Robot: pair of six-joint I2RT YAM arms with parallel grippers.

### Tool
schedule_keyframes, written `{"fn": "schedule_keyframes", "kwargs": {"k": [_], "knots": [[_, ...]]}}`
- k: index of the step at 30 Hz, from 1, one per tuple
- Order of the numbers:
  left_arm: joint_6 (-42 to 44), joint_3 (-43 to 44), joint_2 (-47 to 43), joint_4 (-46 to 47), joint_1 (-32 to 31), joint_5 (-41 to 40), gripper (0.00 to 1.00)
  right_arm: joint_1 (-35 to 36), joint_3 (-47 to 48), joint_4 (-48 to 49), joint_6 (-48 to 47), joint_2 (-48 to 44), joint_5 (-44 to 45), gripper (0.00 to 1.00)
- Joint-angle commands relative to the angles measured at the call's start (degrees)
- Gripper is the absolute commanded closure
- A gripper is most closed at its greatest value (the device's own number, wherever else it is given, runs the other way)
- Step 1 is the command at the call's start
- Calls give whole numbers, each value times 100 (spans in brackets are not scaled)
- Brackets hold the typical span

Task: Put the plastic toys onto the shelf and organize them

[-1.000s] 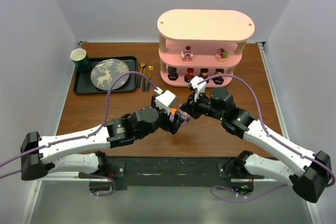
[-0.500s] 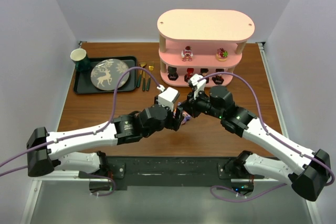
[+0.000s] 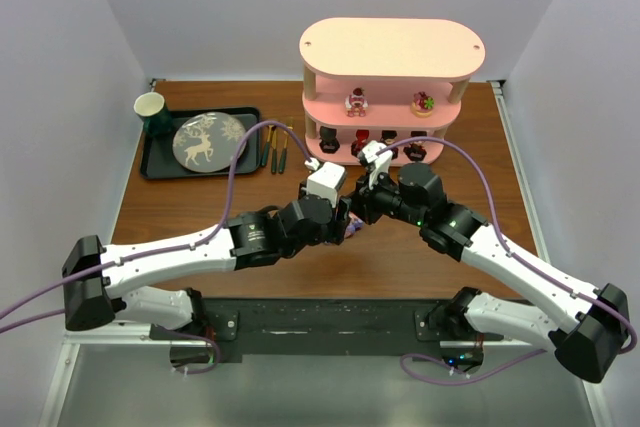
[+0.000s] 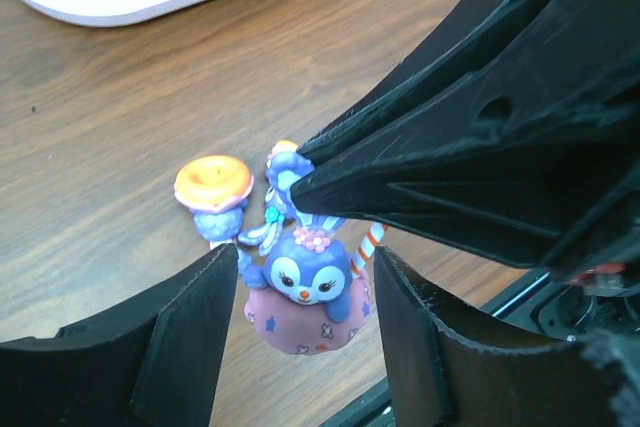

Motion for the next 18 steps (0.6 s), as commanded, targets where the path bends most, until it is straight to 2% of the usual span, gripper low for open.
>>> {"fn": "schedule_keyframes", "kwargs": {"k": [1, 12, 18], "knots": [[-222, 146, -7, -24, 28, -8, 40, 22, 114, 416, 120, -122, -162, 100], [-328, -12, -16, 267, 151, 247, 51, 22, -1, 557, 164, -131, -373, 100], [-416, 49, 81, 56, 204, 265, 50, 22, -54, 610, 164, -157, -391, 100]]}}
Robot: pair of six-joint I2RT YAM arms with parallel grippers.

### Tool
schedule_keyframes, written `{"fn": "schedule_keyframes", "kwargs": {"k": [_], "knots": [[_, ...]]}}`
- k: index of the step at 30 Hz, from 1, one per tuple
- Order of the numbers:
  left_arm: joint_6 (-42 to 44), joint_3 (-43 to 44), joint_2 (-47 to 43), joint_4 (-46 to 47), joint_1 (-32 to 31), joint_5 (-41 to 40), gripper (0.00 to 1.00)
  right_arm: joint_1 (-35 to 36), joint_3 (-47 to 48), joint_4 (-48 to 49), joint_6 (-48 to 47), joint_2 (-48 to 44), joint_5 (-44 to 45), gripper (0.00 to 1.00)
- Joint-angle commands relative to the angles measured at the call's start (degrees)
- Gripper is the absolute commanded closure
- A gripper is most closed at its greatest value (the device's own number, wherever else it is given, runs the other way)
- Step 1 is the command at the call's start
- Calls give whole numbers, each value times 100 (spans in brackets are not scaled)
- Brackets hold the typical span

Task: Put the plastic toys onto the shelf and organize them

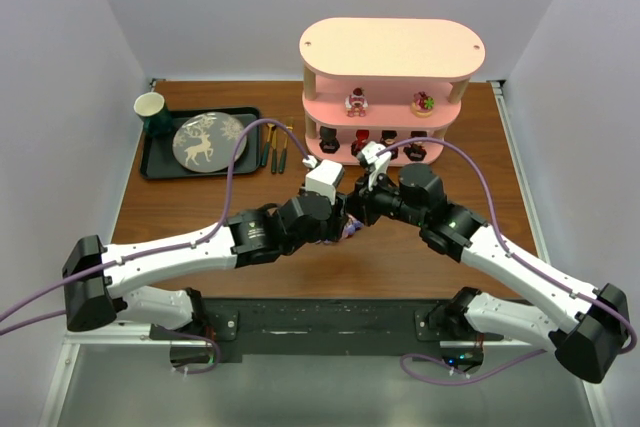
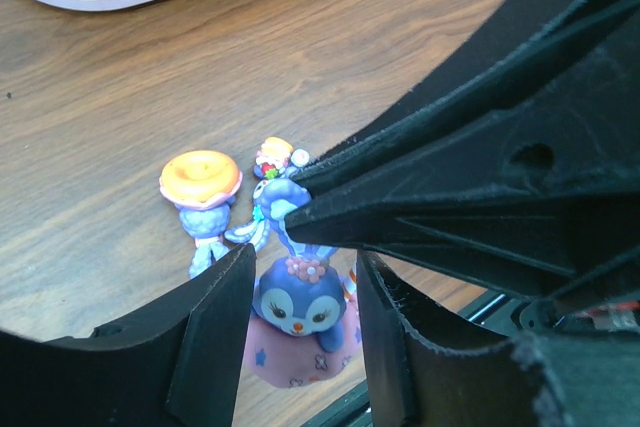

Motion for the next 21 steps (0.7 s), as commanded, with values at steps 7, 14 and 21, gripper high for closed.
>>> {"fn": "schedule_keyframes", "kwargs": {"k": [7, 14, 21], "knots": [[-255, 69, 79, -129, 60, 90, 56, 13, -8, 419, 66, -170, 7, 100], [-237, 51, 53, -155, 69, 55, 87, 13, -25, 402, 66, -223, 60, 100], [175, 51, -79, -6, 69, -296, 100, 13, -43, 393, 294, -460, 446, 62]]}}
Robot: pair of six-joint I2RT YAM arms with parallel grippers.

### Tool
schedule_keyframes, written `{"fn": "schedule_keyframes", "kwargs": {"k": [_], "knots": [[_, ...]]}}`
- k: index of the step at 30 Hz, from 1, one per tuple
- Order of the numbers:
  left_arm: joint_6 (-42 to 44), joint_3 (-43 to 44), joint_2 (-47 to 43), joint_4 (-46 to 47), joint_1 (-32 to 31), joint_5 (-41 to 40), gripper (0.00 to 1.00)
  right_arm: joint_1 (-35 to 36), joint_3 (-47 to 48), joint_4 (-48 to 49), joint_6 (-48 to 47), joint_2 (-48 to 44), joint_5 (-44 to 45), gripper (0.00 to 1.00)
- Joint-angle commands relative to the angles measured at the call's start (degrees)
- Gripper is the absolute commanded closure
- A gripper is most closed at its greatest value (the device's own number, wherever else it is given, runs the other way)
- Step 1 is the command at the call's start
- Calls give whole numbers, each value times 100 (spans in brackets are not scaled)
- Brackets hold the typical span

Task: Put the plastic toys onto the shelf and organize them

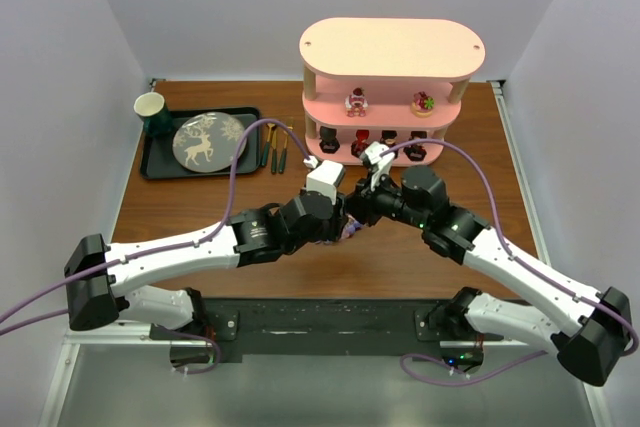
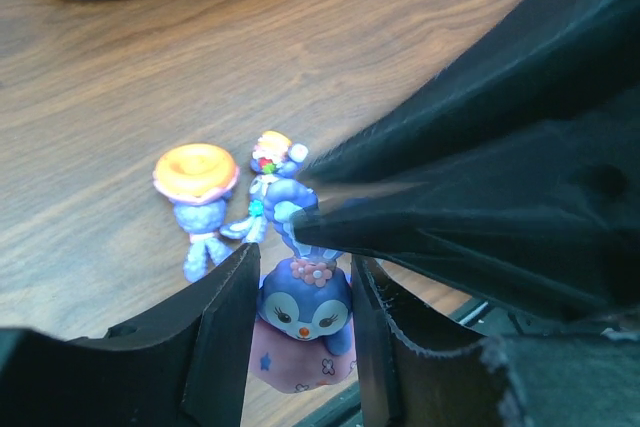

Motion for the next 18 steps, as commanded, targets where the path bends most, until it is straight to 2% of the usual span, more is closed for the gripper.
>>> {"fn": "schedule_keyframes", "kwargs": {"k": [1, 3, 5, 6, 9, 14, 18], "knots": [[340, 43, -193, 36, 27, -425, 100, 13, 34, 301, 240, -386, 562, 55], [462, 16, -254, 114, 27, -636, 100, 22, 51, 188, 327, -544, 782, 43], [638, -19, -307, 185, 27, -907, 100, 22, 95, 82, 503, -685, 1379, 37], [691, -28, -325, 211, 27, -987, 100, 13, 121, -110, 573, -798, 1642, 29], [928, 68, -369, 316, 97, -1260, 100, 22, 148, -383, 767, -1062, 2355, 19], [1796, 577, -457, 720, 378, -1647, 100, 22, -220, -727, 1171, -1467, 3401, 8], [2352, 1306, -334, 1343, 791, -1534, 100, 22, -660, -833, 1373, -1783, 3639, 1]]}}
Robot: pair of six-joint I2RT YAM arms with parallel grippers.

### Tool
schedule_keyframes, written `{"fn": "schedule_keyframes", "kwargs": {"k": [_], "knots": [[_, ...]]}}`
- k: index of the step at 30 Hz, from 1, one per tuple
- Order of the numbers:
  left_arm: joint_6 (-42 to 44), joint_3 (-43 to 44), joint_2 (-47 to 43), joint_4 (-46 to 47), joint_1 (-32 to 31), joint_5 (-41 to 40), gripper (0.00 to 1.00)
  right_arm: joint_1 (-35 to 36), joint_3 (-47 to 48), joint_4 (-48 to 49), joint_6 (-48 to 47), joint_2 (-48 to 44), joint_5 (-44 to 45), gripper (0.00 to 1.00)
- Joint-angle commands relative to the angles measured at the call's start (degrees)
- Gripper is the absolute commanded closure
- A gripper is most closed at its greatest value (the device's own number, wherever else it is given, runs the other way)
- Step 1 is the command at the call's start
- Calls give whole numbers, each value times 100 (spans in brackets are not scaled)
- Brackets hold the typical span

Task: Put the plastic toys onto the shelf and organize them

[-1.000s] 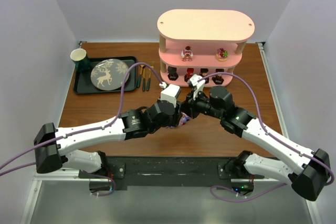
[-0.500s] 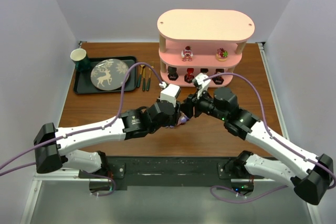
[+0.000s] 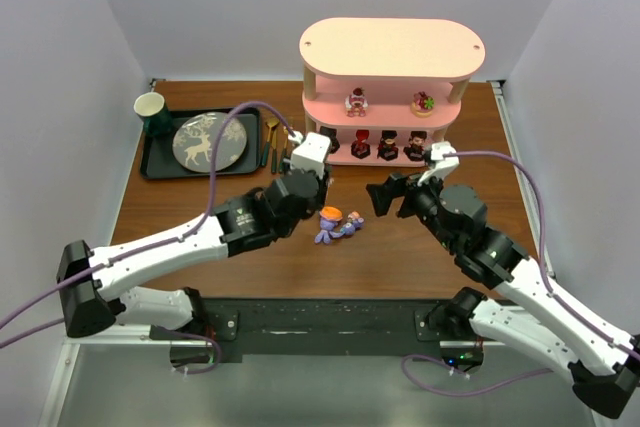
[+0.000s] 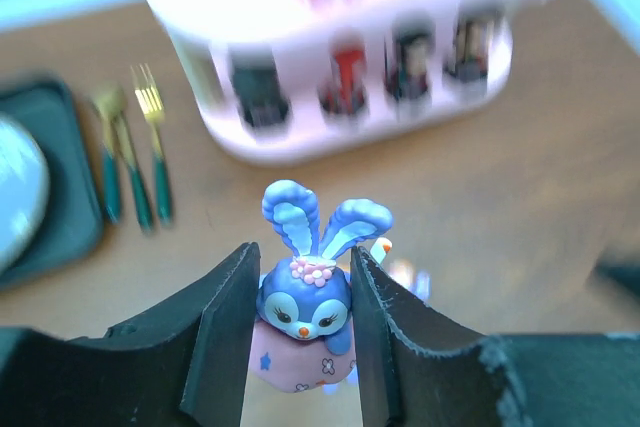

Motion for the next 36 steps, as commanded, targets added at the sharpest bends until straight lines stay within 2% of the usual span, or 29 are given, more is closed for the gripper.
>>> {"fn": "schedule_keyframes", "kwargs": {"k": [1, 4, 9, 18, 23, 26, 36], "knots": [[881, 1041, -30, 1220, 550, -213, 100, 22, -494, -245, 451, -315, 792, 1], [1110, 1752, 374, 1388, 946, 33, 100, 22, -837, -227, 531, -438, 889, 2], [1646, 3147, 1165, 1704, 1194, 332, 100, 22, -1189, -140, 426, -535, 854, 2], [2499, 5197, 2791, 1985, 1449, 139, 100, 13, -1558, -8, 285, -500, 494, 1], [2859, 5472, 3441, 2652, 1660, 25, 100, 22, -1761, 186, 294, -474, 265, 2], [2676, 5533, 3635, 3057, 1827, 208, 100, 22, -1761, 230, 294, -360, 186, 1], [2517, 5419, 3829, 3374, 2055, 526, 100, 22, -1778, 414, 241, -114, -8, 2]]}}
